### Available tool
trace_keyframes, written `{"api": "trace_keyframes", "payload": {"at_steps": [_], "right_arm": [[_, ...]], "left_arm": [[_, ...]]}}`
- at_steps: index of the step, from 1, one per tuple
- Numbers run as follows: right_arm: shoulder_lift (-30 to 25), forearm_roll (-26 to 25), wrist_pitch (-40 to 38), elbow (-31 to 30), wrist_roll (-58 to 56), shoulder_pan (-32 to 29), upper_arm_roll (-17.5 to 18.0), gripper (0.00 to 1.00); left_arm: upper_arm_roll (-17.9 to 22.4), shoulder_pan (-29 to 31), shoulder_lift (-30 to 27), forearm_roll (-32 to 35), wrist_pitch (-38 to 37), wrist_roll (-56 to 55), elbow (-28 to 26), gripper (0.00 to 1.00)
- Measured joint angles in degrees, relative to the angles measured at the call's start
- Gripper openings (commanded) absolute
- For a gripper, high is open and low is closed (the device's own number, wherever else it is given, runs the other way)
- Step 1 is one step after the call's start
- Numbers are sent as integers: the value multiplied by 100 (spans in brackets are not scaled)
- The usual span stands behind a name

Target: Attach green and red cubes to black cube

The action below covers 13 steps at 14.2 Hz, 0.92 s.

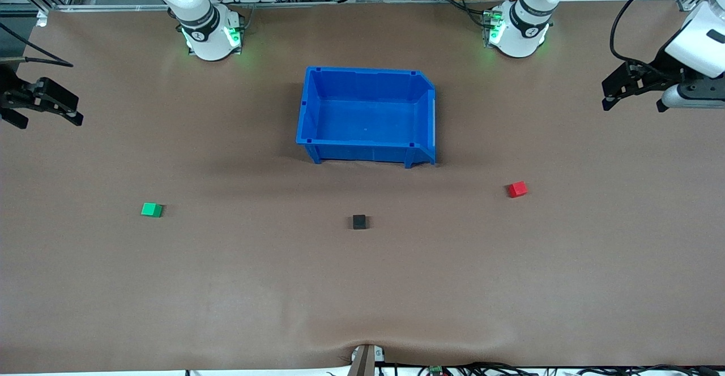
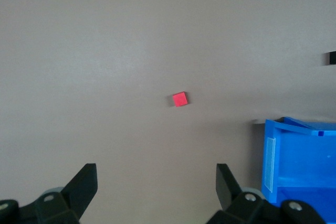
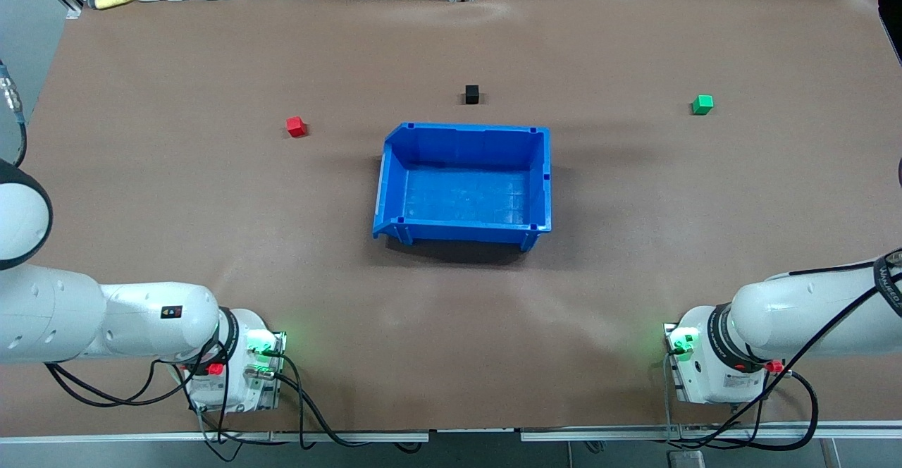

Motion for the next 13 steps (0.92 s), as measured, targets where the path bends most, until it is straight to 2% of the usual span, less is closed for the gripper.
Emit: {"api": "trace_keyframes", "payload": {"at_steps": [10,13], "right_arm": [[47,-1,-186,-2,0,-1,-13,100],[277,-20,-345,-12,0,-1,-12,100]], "left_arm": [[-14,-1,13,198,-79,7,37,100],[-14,1,19,199,-142,22,37,100]]}}
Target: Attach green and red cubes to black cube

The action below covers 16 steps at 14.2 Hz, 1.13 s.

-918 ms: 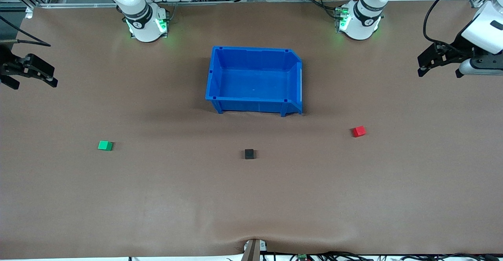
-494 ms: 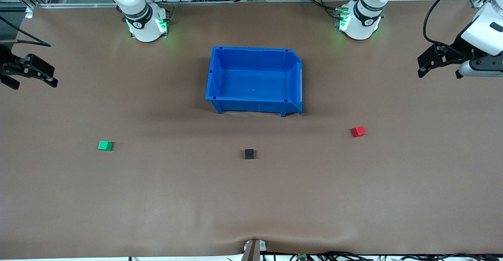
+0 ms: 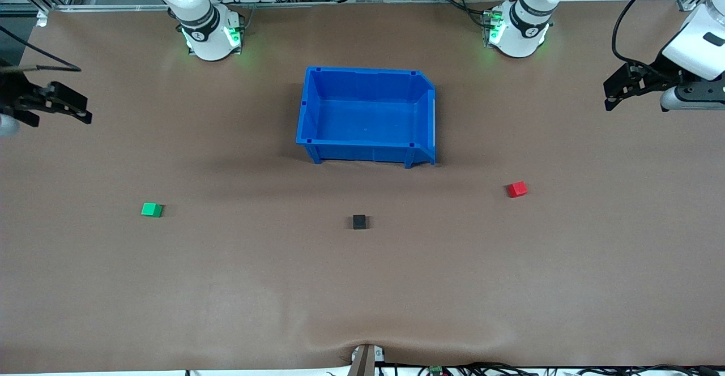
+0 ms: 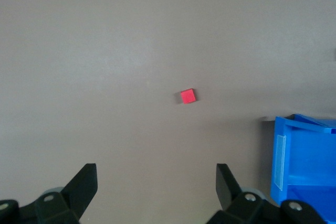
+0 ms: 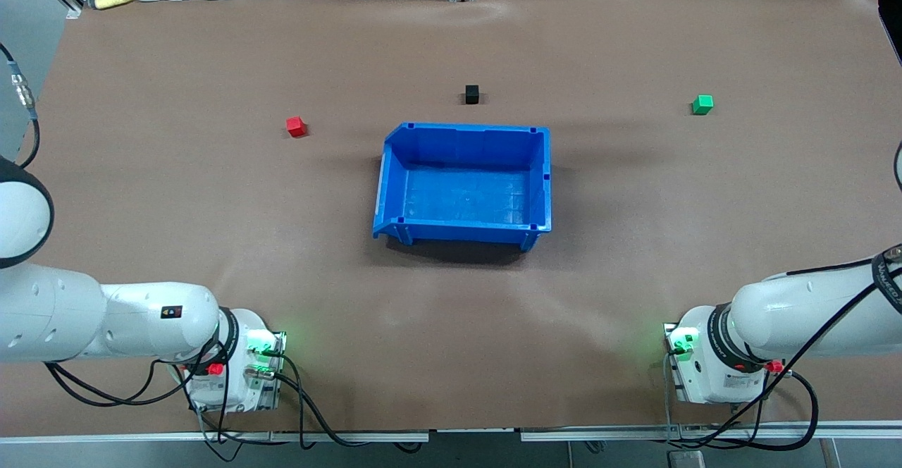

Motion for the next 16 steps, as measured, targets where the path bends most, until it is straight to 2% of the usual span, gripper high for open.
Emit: {"api": "trace_keyframes", "payload": {"at_steps": [3,6,11,16], "right_arm": [[374,-241,288,3,-8,5,14,100],[873,-254,534,26,-8,-1,-5,100],[1159,-229,184,99,-8,-256,-69,100],[1861,350,285,101,-8,-634,-78,100]], "left_arm": [[0,0,7,0,-103,0,0,100],[-1,0,18,0,-104,0,0,100],[-1,0,45,1,-80,0,0,100],[-1,-1,122,1,29,-16,-85,100]]}}
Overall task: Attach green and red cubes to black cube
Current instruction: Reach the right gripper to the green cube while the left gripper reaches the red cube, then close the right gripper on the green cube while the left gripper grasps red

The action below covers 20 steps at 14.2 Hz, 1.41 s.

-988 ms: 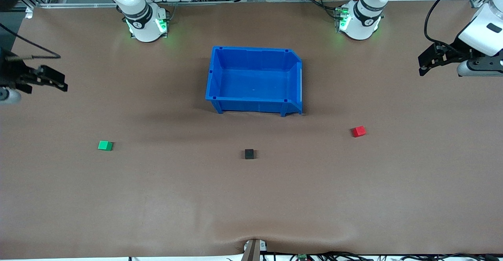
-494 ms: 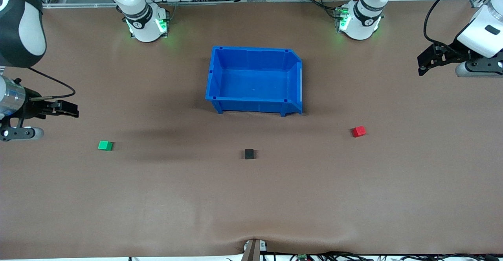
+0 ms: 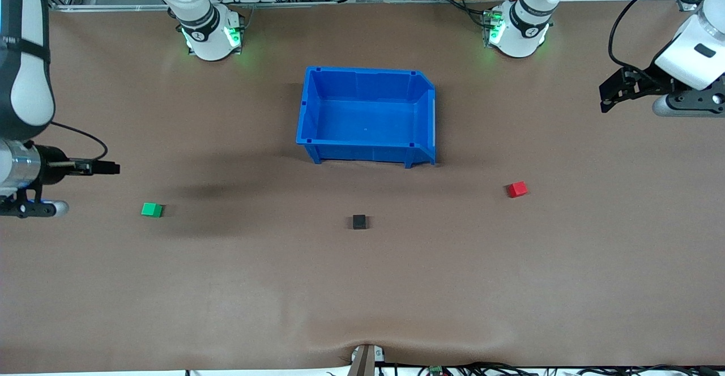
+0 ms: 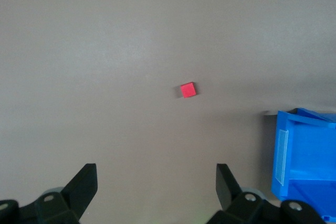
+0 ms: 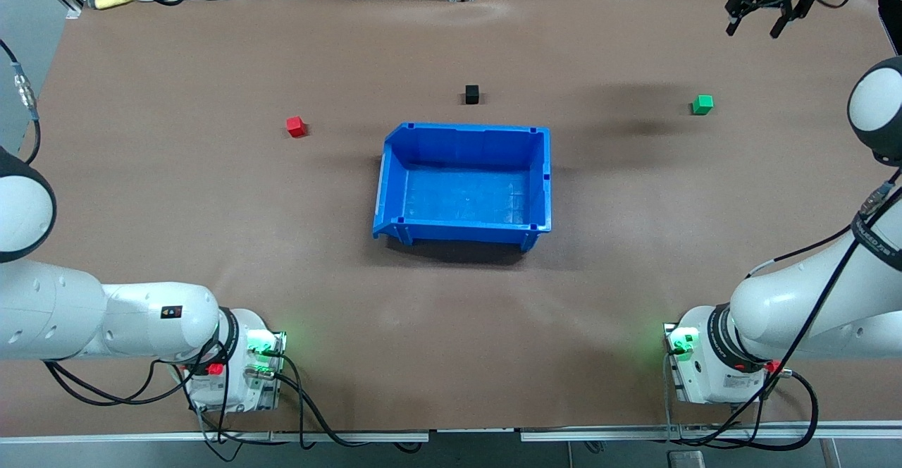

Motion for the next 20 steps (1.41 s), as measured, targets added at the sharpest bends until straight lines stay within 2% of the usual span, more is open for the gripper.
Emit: {"api": "trace_keyframes", "payload": {"at_steps": [6,9,12,15,18,19,20], "right_arm": [[612,186,759,46,2,132,62,100],[1163,186,1069,54,129,117,39,100],[1472,169,1127,61,249,19,-9,100],[1815,22,1789,68,291,-106,-23,100],[2033,-36,1955,87,517,-91,-4,100],[2079,-36,1956,89,540,-107,-11,96],[2127,-36,1955,94,533,-138,-18,85]], "left_arm": [[1,6,138,1,1082,-427,-670,100],[1,10,300,7,2136,-501,-1352,100],[5,108,542,7,3171,-602,-2088,100],[4,150,856,7,3803,-1352,-2551,100],[-13,136,1208,7,4093,-2048,-2687,100],[-16,131,1348,7,4245,-2195,-2718,100],[-19,125,1498,7,4442,-2277,-2763,100]]}}
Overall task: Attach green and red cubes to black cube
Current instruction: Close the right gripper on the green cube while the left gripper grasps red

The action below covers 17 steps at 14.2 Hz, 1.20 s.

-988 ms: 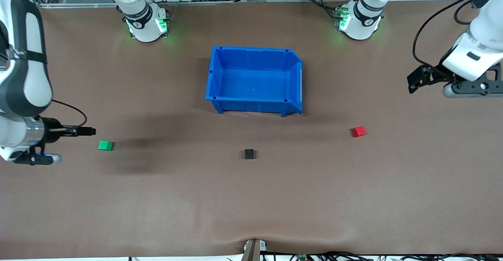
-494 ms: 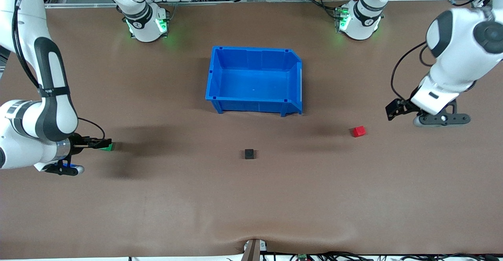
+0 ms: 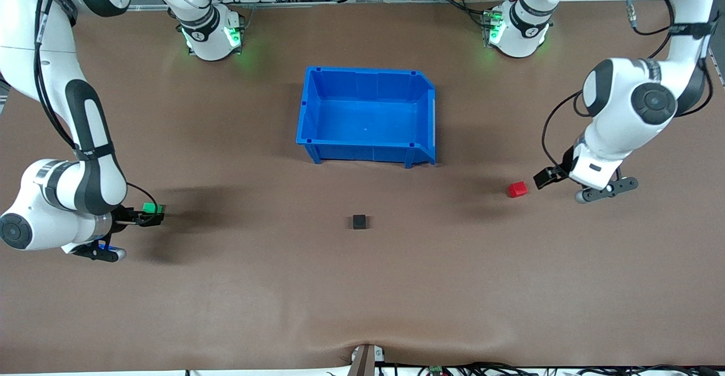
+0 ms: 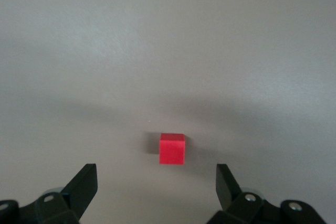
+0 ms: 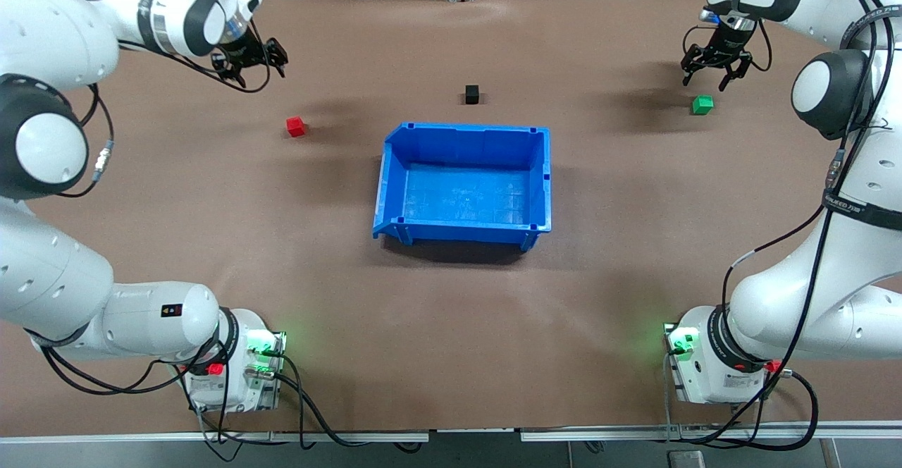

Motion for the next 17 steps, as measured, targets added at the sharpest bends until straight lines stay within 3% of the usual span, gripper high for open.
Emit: {"api": "trace_keyframes", "payload": {"at_steps": [4,9,10,11,12,17], "right_arm": [[298,0,15,5,-68,-123,-2,42],[351,0,7,118,-70,-140,22,40],[351,0,4,146,-70,-140,24,36],[351,1,3,159,-73,-140,24,9],[352,1,1,163,-74,-141,23,0],[350,369,-372,308,127,-138,52,0]], "left_arm": [[-3,1,640,0,656,-105,-117,100],[-26,-92,1140,0,803,-571,-102,98],[-30,-116,1211,0,804,-596,-102,96],[-30,-121,1276,0,805,-600,-100,94],[-26,-116,1338,0,805,-600,-96,92],[-11,-99,1490,0,820,-645,-33,80]]}}
